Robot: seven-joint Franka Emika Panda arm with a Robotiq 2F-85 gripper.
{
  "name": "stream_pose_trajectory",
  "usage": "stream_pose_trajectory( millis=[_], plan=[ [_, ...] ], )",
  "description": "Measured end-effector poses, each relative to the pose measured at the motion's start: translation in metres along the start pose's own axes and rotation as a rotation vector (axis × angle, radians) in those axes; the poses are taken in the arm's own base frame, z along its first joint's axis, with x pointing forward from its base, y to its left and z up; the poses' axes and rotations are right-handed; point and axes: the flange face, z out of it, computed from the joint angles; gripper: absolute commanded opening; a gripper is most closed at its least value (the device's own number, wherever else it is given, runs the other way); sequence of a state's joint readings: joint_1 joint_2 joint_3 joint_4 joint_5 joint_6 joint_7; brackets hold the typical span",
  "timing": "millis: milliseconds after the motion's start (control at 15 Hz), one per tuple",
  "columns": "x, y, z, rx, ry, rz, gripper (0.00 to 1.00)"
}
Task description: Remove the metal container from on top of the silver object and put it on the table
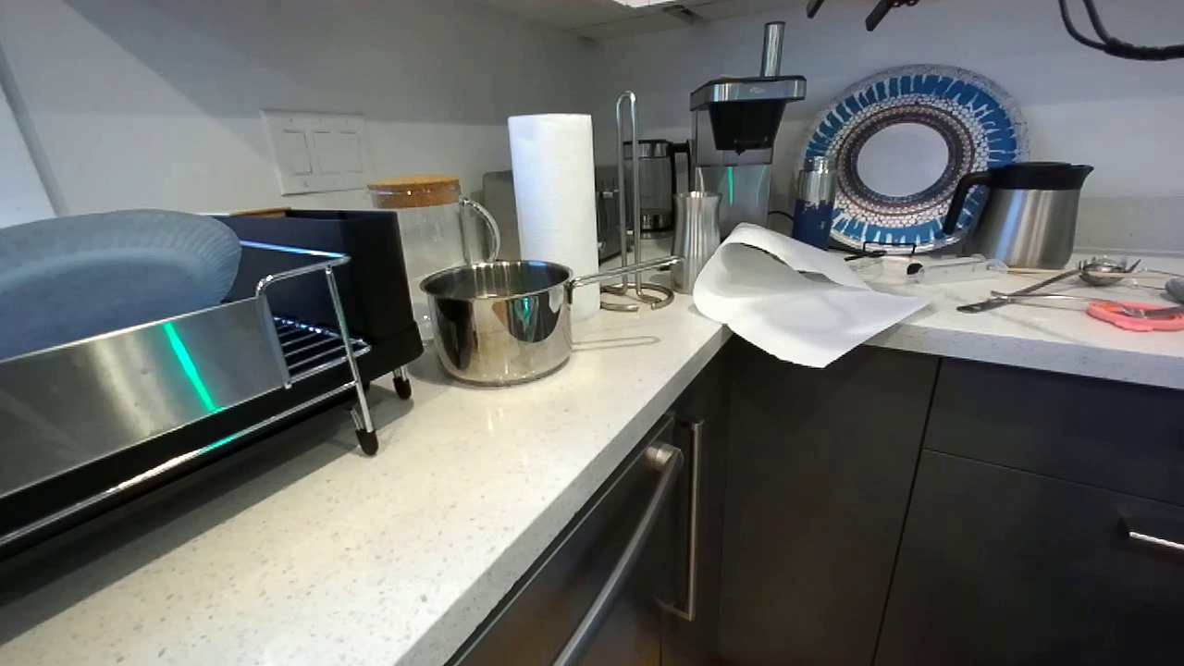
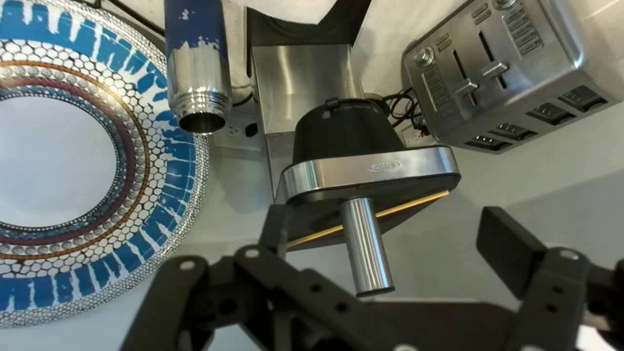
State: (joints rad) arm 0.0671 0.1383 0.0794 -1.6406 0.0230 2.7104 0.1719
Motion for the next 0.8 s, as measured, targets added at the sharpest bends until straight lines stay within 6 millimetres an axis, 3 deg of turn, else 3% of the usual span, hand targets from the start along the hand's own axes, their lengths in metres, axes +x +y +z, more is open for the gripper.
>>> stream_pose_trajectory(
  millis=[533, 800],
  plan=[
    [0.017, -0.011, 0.066, 0.027, 0.165, -0.04, 1.0],
    [0.02, -0.014, 0.07, 0.03, 0.179, -0.042, 1.0]
  ],
)
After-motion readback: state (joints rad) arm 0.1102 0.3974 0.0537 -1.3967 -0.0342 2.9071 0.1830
